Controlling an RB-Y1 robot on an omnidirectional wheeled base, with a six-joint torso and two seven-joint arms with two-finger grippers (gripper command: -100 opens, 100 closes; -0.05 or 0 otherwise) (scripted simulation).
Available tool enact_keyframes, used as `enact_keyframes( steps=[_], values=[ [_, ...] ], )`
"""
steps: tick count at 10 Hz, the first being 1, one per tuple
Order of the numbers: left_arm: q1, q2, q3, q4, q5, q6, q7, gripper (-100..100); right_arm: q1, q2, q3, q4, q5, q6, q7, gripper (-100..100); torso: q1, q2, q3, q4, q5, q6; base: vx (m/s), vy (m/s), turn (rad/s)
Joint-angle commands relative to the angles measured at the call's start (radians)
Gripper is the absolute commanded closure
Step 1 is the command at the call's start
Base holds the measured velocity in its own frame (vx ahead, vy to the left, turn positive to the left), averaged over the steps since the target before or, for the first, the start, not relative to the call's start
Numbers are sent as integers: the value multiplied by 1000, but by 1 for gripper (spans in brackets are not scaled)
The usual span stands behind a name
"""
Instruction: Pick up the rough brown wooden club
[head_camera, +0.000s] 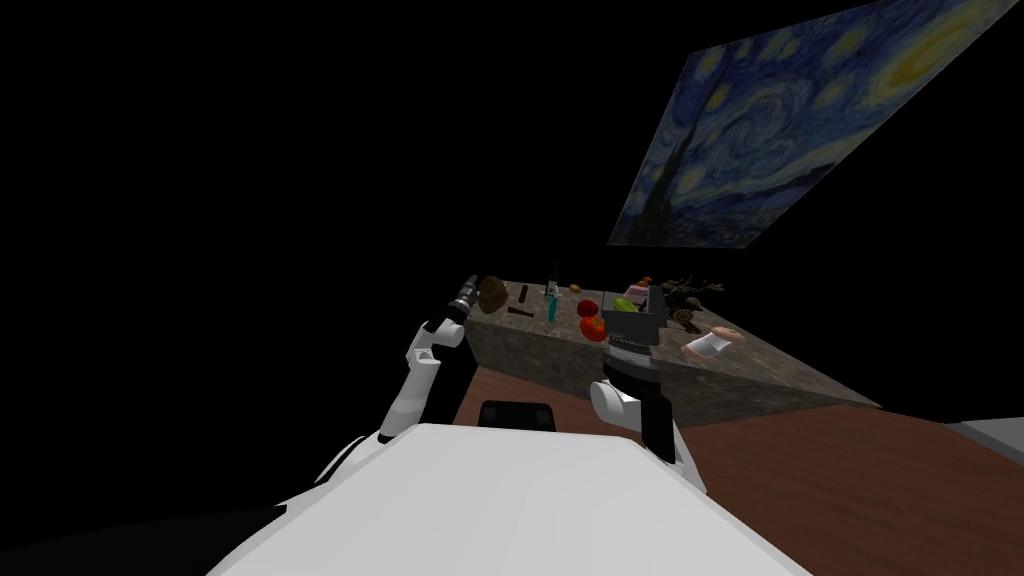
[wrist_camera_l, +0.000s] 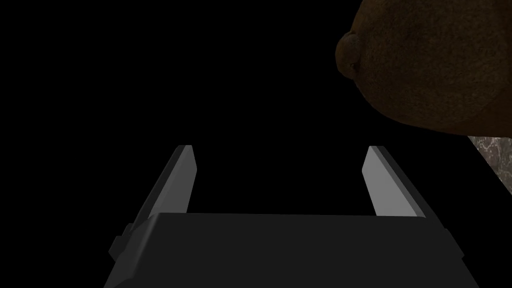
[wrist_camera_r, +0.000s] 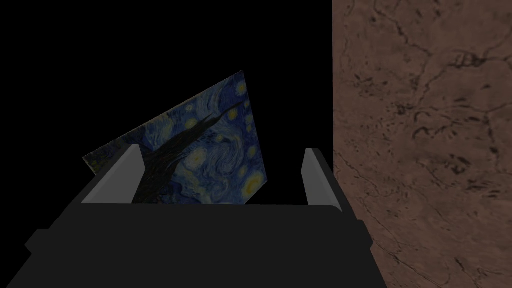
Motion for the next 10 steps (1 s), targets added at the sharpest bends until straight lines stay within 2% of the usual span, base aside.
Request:
enact_keyframes(
  steps=[1, 3, 4, 6, 7, 9, 10],
  values=[
    [-46, -3, -2, 30, 7, 50, 8, -100, 0, 0, 0, 0, 0, 0, 0, 0, 0, 0, 0, 0, 0, 0, -3, 32, -140],
    [-46, -3, -2, 30, 7, 87, 8, -100, 0, 0, 0, 0, 0, 0, 0, 0, 1, 0, 0, 0, 0, 0, -2, 27, -34],
    [-89, -5, -3, 62, 13, 126, 18, -100, 0, 0, 0, 0, 0, 0, 0, 0, 0, 0, 0, 0, 0, 0, -1, 30, -136],
    [-89, -5, -3, 62, 13, 162, 18, -100, 0, 0, 0, 0, 0, 0, 0, 0, 0, 0, 0, 0, 0, 0, 0, 24, -45],
    [-130, -8, -3, 96, 19, 200, 30, -100, 0, 0, 0, 0, 0, 0, 0, 0, 0, 0, 0, 0, 0, 0, 9, 23, -128],
    [-130, -8, -3, 96, 19, 238, 30, -100, 0, 0, 0, 0, 0, 0, 0, 0, 0, -1, -1, 0, 0, 0, 6, 21, -50],
    [-170, -12, -2, 131, 24, 271, 43, -100, 0, 0, 0, 0, 0, 0, 0, 0, -1, -1, 0, 0, 0, 0, 8, 18, -147]
  ],
)
